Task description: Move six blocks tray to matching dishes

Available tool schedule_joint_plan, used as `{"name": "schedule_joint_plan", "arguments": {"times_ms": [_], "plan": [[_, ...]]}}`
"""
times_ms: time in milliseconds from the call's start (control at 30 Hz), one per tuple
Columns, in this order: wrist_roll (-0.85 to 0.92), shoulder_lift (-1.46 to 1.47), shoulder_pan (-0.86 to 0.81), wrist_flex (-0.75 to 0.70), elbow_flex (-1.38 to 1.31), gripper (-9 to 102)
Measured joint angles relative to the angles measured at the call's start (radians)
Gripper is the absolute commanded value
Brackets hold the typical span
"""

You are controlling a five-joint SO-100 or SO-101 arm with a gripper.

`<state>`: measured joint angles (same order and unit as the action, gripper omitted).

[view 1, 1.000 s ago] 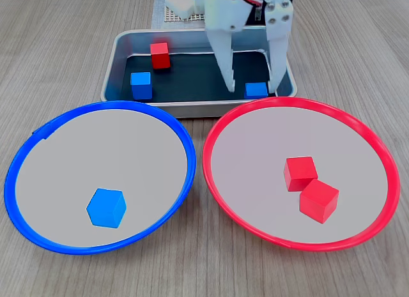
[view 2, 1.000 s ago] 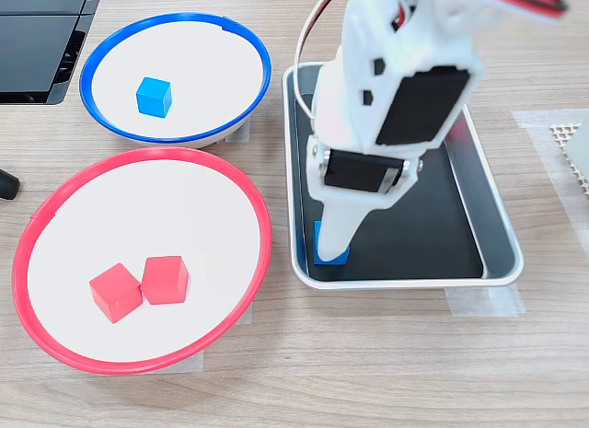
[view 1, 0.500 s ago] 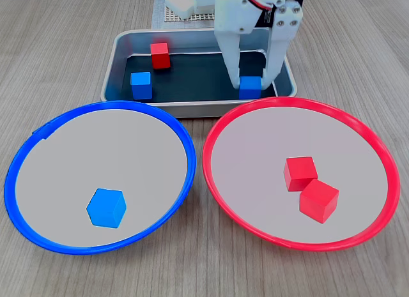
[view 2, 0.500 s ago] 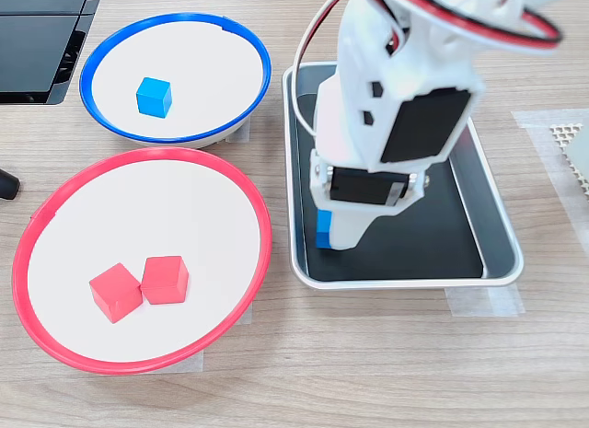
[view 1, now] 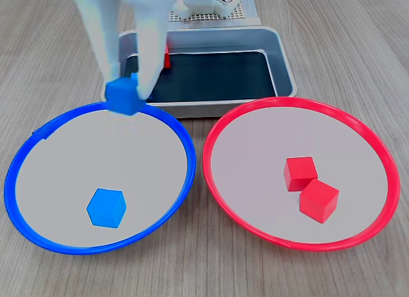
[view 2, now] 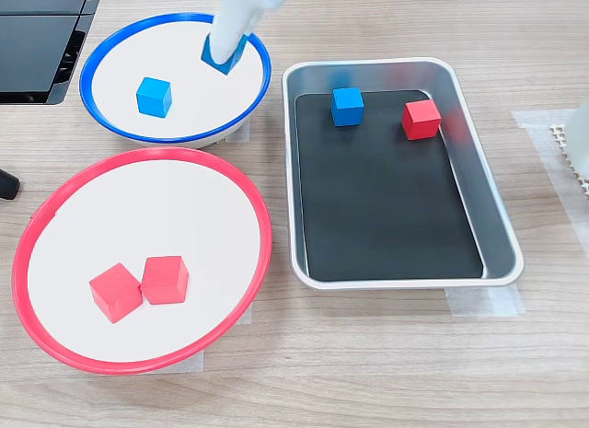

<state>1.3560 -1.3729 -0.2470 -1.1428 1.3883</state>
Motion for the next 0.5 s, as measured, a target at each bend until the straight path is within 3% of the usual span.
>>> {"name": "schedule_joint_plan", "arguments": {"times_ms": [67,133,167,233,267,400,500], "plan": [[0.038,0.081,-0.026,0.083,-0.005,22],[0.054,0.106,-0.038,0.11,-0.005,22],[0.043,0.109,-0.04,0.127,-0.006,19],[0.04,0.11,-0.034,0.137,-0.005,2],[0.029,0.098,-0.028,0.135,-0.002,0],[0.018,0.021,-0.014,0.018,0.008,0],[0.13,-0.069,-0.02,-0.161,0.008,0]]}}
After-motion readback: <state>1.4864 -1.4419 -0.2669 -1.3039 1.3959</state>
